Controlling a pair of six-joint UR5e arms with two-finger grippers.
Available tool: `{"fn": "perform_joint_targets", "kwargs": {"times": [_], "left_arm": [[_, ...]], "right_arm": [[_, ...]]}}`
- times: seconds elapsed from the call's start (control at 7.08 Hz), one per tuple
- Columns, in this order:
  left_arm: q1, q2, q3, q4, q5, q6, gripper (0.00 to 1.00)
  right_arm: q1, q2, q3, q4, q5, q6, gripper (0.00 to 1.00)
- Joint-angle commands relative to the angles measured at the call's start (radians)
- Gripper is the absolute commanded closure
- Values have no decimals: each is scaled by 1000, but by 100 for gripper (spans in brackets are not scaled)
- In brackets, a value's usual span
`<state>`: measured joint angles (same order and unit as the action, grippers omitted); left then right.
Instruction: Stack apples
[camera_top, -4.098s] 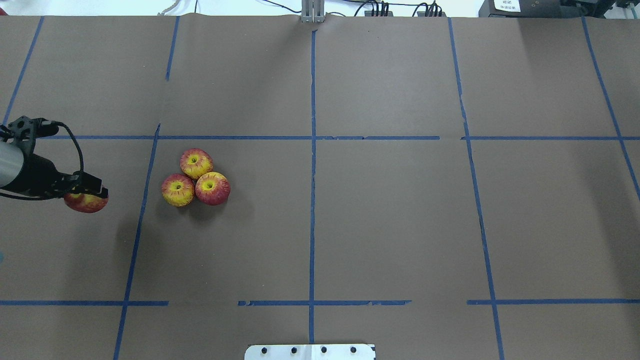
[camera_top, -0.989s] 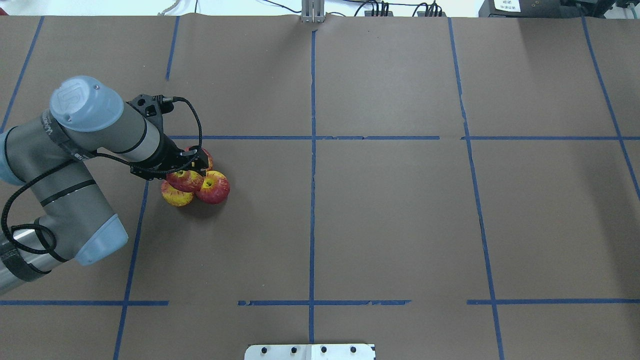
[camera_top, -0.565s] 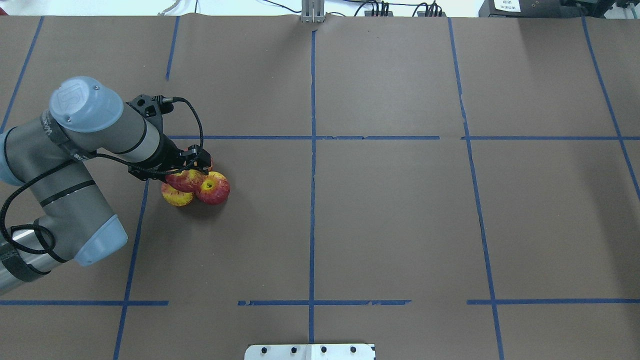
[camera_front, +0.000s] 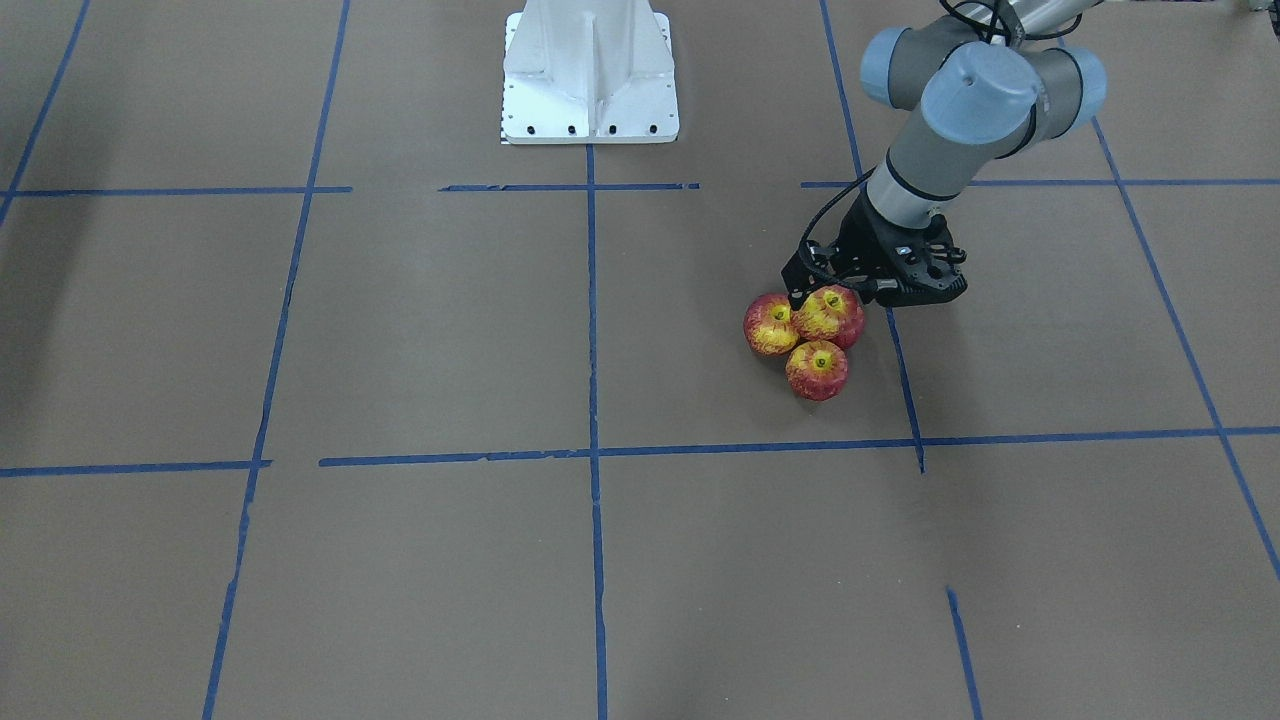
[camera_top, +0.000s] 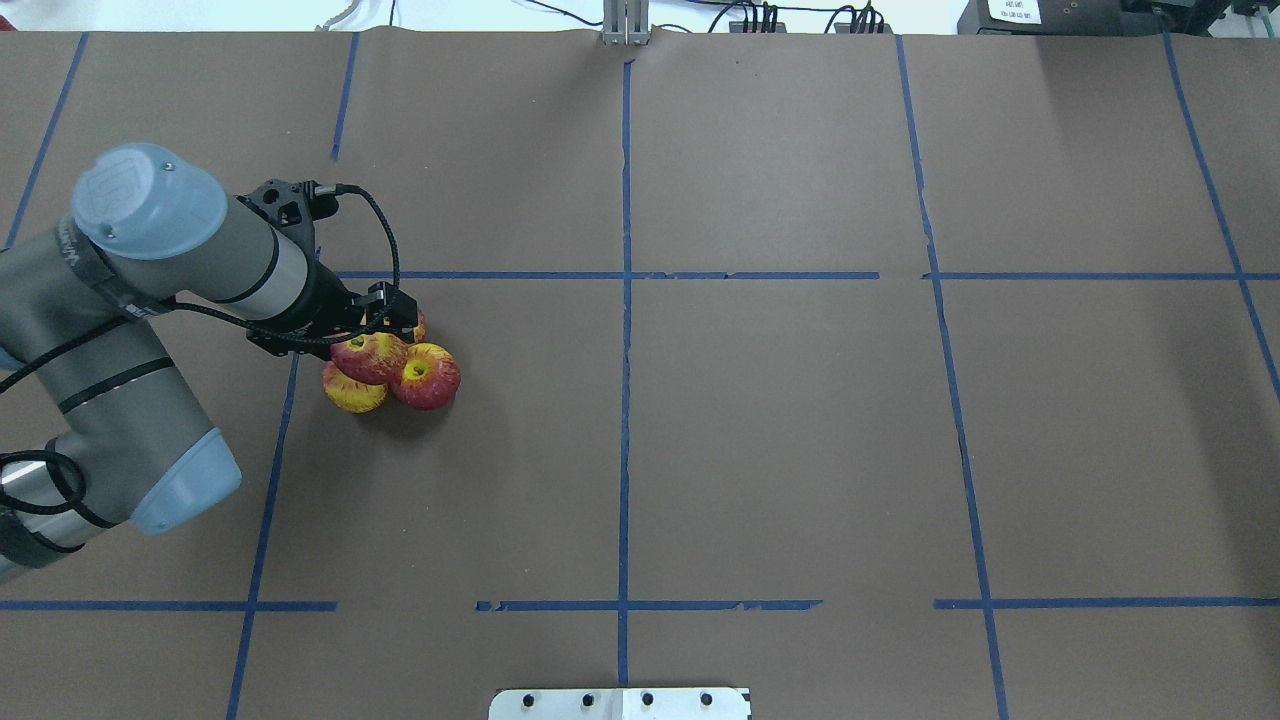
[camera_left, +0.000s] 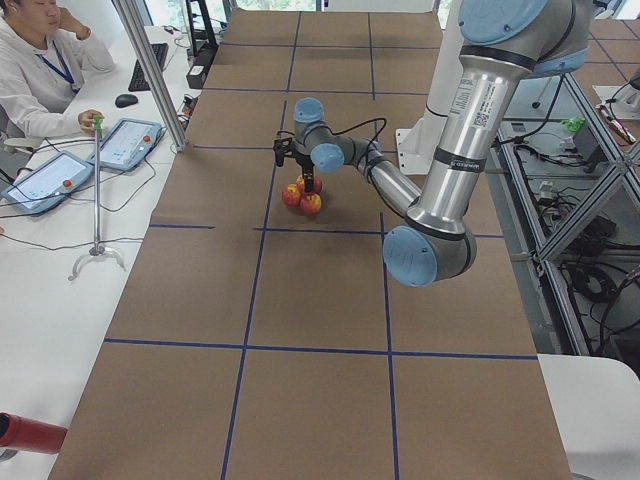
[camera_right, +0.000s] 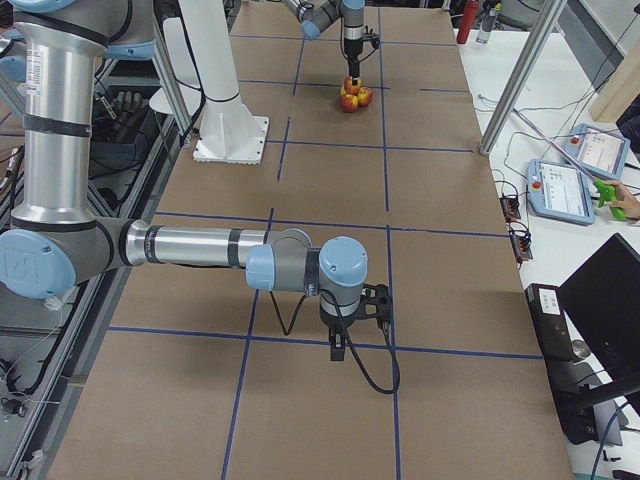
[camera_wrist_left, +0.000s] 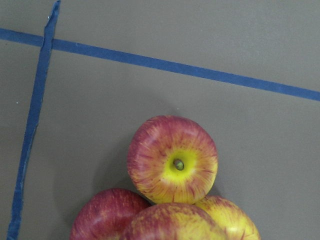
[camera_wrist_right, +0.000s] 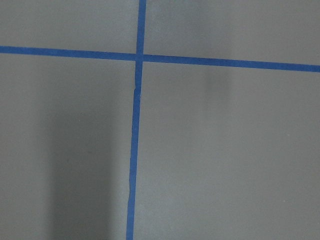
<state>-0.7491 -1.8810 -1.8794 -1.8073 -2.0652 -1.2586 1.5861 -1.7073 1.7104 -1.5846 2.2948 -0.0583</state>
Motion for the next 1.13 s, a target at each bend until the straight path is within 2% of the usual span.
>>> {"fn": "perform_joint_targets", "kwargs": {"times": [0.0, 0.28, 0.57, 0.71, 0.99], "left_arm": [[-137, 69, -90, 29, -6, 81, 0], [-278, 298, -155, 26, -13, 418, 0], [-489, 429, -97, 23, -135, 833, 0], [-656, 433, -13, 32, -189, 1058, 0], [-881, 407, 220, 32, -208, 1374, 0]], "right_arm": [[0, 0, 0, 0, 0, 0, 0], [0, 0, 0, 0, 0, 0, 0], [0, 0, 0, 0, 0, 0, 0], [0, 0, 0, 0, 0, 0, 0], [0, 0, 0, 0, 0, 0, 0]]}}
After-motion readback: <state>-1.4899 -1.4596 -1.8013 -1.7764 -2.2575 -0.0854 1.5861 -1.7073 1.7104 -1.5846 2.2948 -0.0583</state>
